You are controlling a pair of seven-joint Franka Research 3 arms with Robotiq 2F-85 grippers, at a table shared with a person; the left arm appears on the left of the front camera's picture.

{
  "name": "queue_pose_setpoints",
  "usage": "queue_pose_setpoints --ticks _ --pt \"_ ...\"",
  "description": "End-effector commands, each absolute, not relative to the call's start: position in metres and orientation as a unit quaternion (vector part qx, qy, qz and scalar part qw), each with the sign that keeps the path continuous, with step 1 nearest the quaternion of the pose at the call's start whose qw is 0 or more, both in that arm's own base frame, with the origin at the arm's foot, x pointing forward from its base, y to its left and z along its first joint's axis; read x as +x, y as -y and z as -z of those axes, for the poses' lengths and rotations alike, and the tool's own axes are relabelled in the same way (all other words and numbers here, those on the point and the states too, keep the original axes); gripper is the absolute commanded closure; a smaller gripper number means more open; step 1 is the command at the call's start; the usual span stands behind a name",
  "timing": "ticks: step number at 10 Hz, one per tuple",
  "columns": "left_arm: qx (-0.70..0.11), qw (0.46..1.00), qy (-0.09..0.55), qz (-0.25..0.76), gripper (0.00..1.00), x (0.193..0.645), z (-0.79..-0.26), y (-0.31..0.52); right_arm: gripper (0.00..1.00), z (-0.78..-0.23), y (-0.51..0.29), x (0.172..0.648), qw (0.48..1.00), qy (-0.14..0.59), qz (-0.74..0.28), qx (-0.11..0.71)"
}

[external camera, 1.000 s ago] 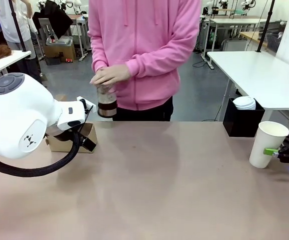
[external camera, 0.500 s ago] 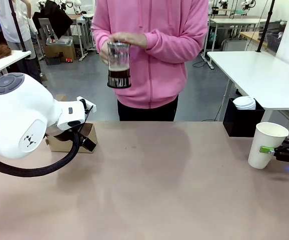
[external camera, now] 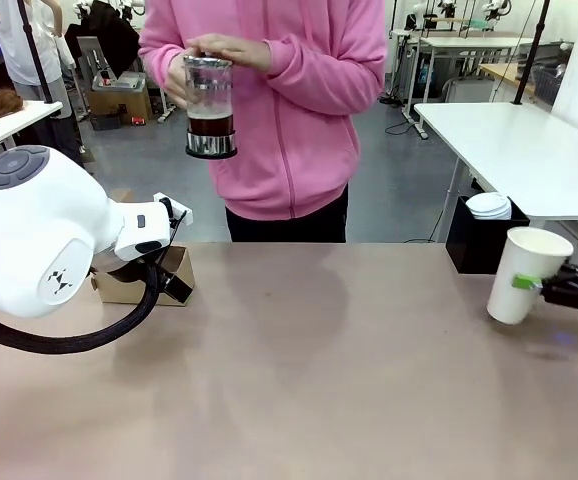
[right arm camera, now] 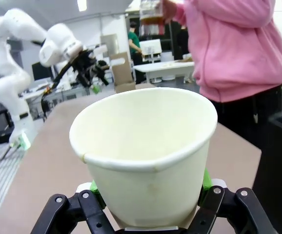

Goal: Pour a drink into a cup and package it in a carrier.
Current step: Pick up the 600 ml Paper Cup and place it in the middle top area of the table.

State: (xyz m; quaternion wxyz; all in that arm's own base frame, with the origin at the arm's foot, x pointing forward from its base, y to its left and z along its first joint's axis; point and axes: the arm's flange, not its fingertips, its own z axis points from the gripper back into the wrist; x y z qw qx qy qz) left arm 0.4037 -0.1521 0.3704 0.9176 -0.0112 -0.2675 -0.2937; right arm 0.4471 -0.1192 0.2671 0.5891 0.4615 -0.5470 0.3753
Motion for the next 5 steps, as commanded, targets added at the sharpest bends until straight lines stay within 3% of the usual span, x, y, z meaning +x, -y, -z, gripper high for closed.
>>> queue_pose_setpoints --ticks 1,5 --pt "-0.012 0.918 0.268 0.294 0.0 0.403 -0.371 0.152 0.2 -0.313 0.055 0.458 0.618 0.548 -0.339 0.45" --pt "-0.012 0.918 0.268 0.294 0.0 0.403 -0.371 0.152 0.2 -0.332 -0.054 0.495 0.621 0.567 -0.322 0.436"
